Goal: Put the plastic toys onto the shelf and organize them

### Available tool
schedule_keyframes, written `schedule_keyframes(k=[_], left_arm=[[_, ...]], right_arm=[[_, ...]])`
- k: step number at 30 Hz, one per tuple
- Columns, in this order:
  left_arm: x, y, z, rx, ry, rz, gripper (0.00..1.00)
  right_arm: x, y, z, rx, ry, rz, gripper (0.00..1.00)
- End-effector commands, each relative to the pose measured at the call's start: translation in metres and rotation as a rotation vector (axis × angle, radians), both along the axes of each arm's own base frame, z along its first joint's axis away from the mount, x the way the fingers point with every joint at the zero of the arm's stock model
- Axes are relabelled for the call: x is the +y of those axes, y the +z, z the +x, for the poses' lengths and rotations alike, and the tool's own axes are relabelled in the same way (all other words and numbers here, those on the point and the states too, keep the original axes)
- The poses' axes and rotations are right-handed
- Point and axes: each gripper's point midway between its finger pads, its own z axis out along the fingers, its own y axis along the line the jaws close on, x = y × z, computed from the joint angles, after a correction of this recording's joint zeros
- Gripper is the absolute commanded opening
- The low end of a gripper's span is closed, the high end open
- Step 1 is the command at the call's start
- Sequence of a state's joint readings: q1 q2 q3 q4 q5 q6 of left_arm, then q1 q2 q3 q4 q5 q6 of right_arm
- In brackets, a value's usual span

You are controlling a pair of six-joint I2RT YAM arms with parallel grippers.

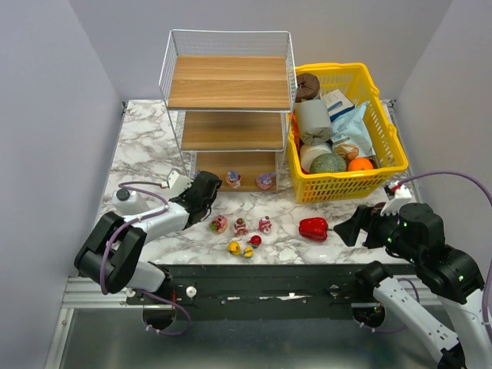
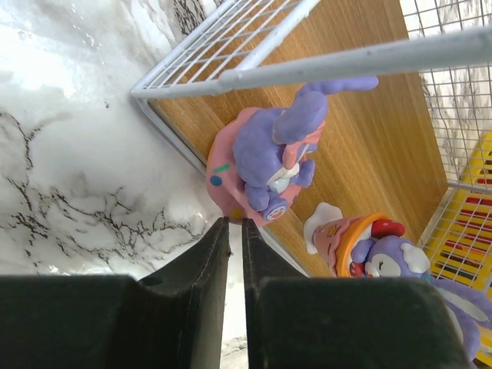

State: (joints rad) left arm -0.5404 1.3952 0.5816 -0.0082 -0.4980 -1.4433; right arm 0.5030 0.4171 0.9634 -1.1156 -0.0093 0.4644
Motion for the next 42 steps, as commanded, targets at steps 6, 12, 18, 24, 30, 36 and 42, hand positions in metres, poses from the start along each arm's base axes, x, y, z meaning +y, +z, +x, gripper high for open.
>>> schedule_keyframes(k=[6, 12, 18, 24, 30, 36, 42], left_arm=[[0.02, 0.007, 0.005, -0.031, 0.056, 0.029, 0.2], [0.026, 0.011, 0.013, -0.061, 0.08, 0.028, 0.2], [0.033, 0.009, 0.017, -0.063, 0.095, 0.032, 0.2], [0.029, 0.017, 0.017, -0.085, 0.067, 0.015, 0.22], [0.023, 0.03, 0.011, -0.115, 0.047, -0.01, 0.39], [0.018, 0.032, 0.011, -0.117, 0.034, -0.023, 0.45], [0.012, 0.027, 0.015, -0.098, 0.015, -0.017, 0.46]], right_arm=[[-0.001, -0.005, -0.003, 0.01, 0.0, 0.002, 0.99], [0.0, -0.006, -0.003, 0.018, 0.0, -0.002, 0.99], [-0.001, -0.006, -0.002, 0.023, 0.001, -0.009, 0.99], [0.0, -0.007, -0.001, 0.023, 0.0, -0.012, 0.99], [0.001, -0.009, 0.001, 0.024, 0.003, -0.014, 0.99], [0.002, -0.01, 0.002, 0.022, 0.011, -0.017, 0.99], [0.002, -0.007, 0.004, 0.009, 0.015, -0.026, 0.99]])
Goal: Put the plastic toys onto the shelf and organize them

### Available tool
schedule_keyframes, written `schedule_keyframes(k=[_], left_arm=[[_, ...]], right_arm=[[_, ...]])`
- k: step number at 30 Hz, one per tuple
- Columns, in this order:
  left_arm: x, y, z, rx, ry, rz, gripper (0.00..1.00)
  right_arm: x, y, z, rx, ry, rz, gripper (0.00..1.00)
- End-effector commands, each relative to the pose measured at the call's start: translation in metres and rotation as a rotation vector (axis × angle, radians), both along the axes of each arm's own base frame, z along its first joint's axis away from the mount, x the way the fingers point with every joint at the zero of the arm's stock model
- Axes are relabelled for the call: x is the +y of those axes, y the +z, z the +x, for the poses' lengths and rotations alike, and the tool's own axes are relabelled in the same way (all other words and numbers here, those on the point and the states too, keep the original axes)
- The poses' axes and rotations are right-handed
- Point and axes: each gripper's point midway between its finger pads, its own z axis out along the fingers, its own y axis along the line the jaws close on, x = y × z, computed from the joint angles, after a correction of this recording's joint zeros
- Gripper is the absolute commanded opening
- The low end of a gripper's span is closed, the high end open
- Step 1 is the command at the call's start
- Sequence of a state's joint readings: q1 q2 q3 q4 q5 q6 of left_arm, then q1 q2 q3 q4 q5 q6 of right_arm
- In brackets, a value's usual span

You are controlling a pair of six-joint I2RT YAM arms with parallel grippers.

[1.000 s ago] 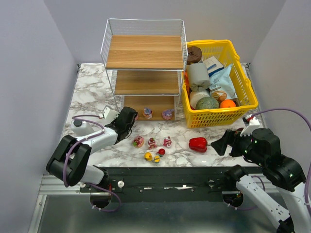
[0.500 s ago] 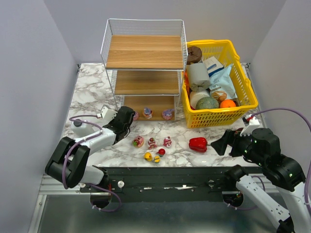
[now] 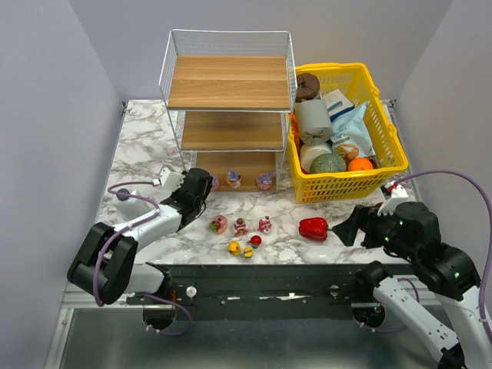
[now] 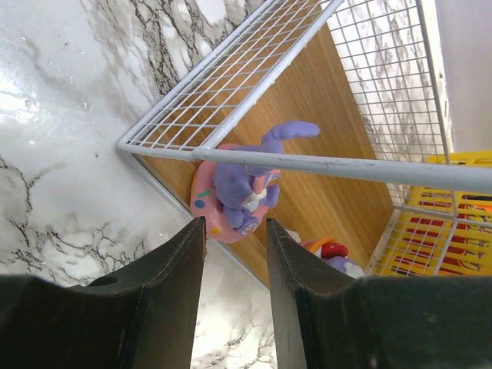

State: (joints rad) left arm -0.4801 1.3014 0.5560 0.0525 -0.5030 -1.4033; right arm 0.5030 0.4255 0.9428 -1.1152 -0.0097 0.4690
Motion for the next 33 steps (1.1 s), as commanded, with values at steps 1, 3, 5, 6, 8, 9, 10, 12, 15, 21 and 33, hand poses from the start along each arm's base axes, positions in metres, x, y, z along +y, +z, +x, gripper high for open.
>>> schedule_keyframes(k=[1, 3, 5, 6, 8, 9, 10, 12, 15, 21, 33], left_arm=[[-0.005, -0.004, 0.002, 0.012, -0.022, 0.011, 0.45], [-0.006, -0.006, 0.003, 0.019, -0.027, 0.019, 0.43], [-0.007, -0.006, 0.004, 0.021, -0.03, 0.022, 0.41], [-0.008, -0.008, 0.005, 0.026, -0.032, 0.024, 0.41], [-0.009, -0.008, 0.007, 0.019, -0.031, 0.014, 0.41], [-0.01, -0.01, 0.007, 0.023, -0.032, 0.016, 0.41], [-0.011, -0.01, 0.008, 0.02, -0.031, 0.01, 0.41], [-0.013, -0.01, 0.01, 0.017, -0.034, 0.007, 0.41], [-0.014, -0.011, 0.013, 0.02, -0.033, 0.007, 0.41], [-0.014, -0.013, 0.016, 0.032, -0.022, 0.011, 0.37], [-0.01, -0.02, 0.014, 0.067, -0.019, 0.041, 0.16]], right_arm=[[0.001, 0.002, 0.003, -0.021, 0.019, -0.017, 0.99], [0.001, 0.001, 0.003, -0.021, 0.02, -0.022, 0.99], [0.0, 0.0, 0.003, -0.02, 0.021, -0.024, 0.99], [0.0, 0.0, 0.003, -0.022, 0.022, -0.024, 0.99], [0.0, -0.001, 0.003, -0.019, 0.022, -0.029, 0.99], [0.0, 0.0, 0.003, -0.021, 0.026, -0.031, 0.99], [0.0, 0.0, 0.003, -0.021, 0.027, -0.032, 0.99], [0.0, -0.001, 0.004, -0.022, 0.029, -0.036, 0.99], [0.0, -0.001, 0.004, -0.021, 0.03, -0.038, 0.99], [-0.003, -0.001, 0.006, -0.026, 0.01, -0.051, 0.99], [-0.004, -0.003, 0.009, -0.023, -0.001, -0.052, 0.99]])
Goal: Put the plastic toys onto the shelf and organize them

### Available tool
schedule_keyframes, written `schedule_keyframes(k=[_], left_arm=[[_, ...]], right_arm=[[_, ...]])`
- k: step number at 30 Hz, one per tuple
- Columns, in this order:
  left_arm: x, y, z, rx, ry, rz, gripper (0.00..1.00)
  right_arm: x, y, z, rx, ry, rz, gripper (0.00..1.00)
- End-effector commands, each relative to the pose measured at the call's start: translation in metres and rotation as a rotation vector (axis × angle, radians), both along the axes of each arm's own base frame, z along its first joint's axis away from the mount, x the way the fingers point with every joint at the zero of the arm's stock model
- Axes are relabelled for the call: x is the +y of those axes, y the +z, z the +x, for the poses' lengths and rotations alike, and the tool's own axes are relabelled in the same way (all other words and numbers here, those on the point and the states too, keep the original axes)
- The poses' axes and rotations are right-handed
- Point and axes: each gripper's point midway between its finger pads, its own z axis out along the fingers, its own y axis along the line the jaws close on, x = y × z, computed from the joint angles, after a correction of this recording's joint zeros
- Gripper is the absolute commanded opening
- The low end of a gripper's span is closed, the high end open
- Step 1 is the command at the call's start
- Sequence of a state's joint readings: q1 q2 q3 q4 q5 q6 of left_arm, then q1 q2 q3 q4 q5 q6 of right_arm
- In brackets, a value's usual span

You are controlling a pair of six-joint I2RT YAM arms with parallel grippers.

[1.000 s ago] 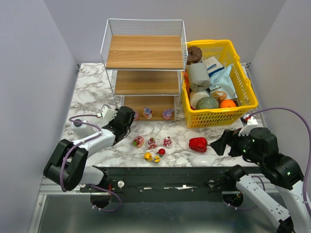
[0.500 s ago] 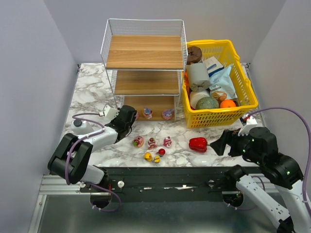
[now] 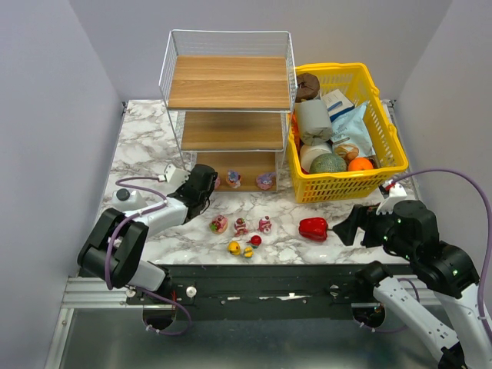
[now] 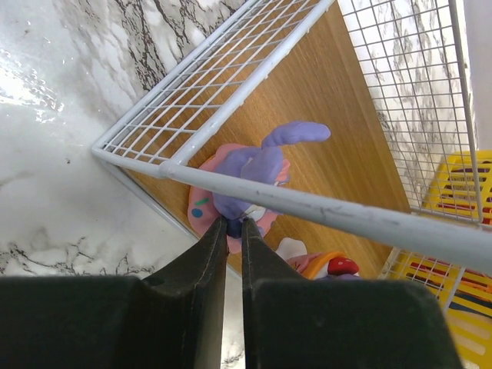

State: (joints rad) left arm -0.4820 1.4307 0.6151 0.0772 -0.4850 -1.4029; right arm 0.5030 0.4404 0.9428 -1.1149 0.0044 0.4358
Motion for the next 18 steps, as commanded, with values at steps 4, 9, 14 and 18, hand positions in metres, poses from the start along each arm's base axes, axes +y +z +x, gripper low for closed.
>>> schedule_keyframes(k=[4, 9, 14, 18], left_arm=[[0.0, -0.003, 0.0, 0.028, -0.014, 0.041, 0.13], [0.004, 0.001, -0.001, 0.033, -0.025, 0.081, 0.12], [0.01, 0.011, 0.0, 0.047, -0.072, 0.169, 0.11], [0.009, 0.022, 0.002, 0.052, -0.156, 0.253, 0.1]], right_arm=[[-0.001, 0.0, 0.006, -0.017, -0.009, -0.015, 0.99], [0.0, 0.0, 0.006, -0.015, -0.007, -0.011, 0.99], [0.001, 0.0, 0.006, -0.016, -0.006, -0.008, 0.99], [0.001, 0.0, 0.007, -0.017, -0.006, -0.008, 0.99]])
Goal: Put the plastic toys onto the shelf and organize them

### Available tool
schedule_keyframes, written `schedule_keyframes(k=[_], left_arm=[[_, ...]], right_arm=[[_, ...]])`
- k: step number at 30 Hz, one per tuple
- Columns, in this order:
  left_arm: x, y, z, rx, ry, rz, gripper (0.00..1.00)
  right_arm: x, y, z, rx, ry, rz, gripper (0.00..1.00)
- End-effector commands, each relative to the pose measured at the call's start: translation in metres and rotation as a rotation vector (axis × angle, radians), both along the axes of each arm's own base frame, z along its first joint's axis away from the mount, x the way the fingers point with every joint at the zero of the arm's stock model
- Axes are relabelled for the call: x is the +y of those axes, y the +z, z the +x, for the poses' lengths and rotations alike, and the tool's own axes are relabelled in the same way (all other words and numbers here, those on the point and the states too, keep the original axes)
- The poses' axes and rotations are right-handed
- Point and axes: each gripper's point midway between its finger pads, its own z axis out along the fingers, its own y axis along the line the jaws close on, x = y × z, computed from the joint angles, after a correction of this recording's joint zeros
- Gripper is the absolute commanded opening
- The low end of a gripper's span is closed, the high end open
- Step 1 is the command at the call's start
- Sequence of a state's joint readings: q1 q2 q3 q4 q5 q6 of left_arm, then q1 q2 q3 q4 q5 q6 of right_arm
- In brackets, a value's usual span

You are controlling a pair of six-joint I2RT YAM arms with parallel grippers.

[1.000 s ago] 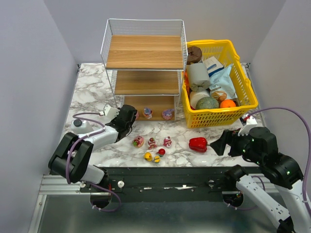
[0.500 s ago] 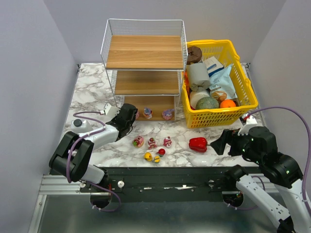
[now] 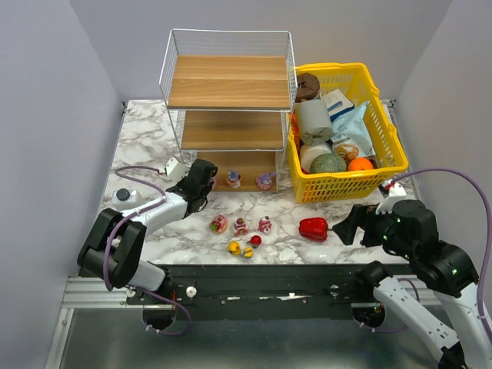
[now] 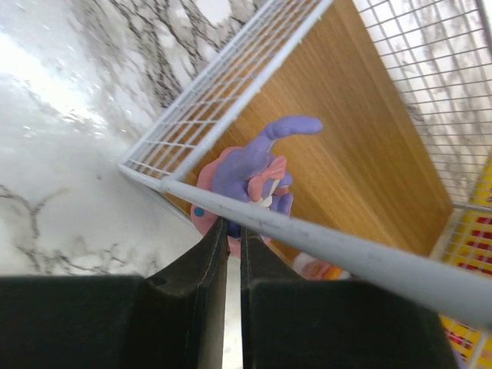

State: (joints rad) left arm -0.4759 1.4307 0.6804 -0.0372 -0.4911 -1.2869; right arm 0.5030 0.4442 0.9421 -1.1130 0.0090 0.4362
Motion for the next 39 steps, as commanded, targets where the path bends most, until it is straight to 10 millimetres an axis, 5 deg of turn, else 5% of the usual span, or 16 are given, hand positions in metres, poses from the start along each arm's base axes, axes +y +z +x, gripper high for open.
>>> schedule_keyframes(k=[1, 24, 39], left_arm=[[0.003, 0.02, 0.004, -0.003, -0.115, 0.146, 0.1], [-0.044, 0.009, 0.019, -0.146, -0.433, -0.011, 0.13], [-0.041, -0.001, 0.017, -0.104, -0.416, 0.001, 0.52]], right_arm=[[0.001, 0.0, 0.006, -0.018, 0.0, -0.004, 0.99], [0.002, 0.001, 0.004, -0.019, 0.003, 0.004, 0.99], [0.002, -0.001, 0.005, -0.014, -0.002, 0.006, 0.99]])
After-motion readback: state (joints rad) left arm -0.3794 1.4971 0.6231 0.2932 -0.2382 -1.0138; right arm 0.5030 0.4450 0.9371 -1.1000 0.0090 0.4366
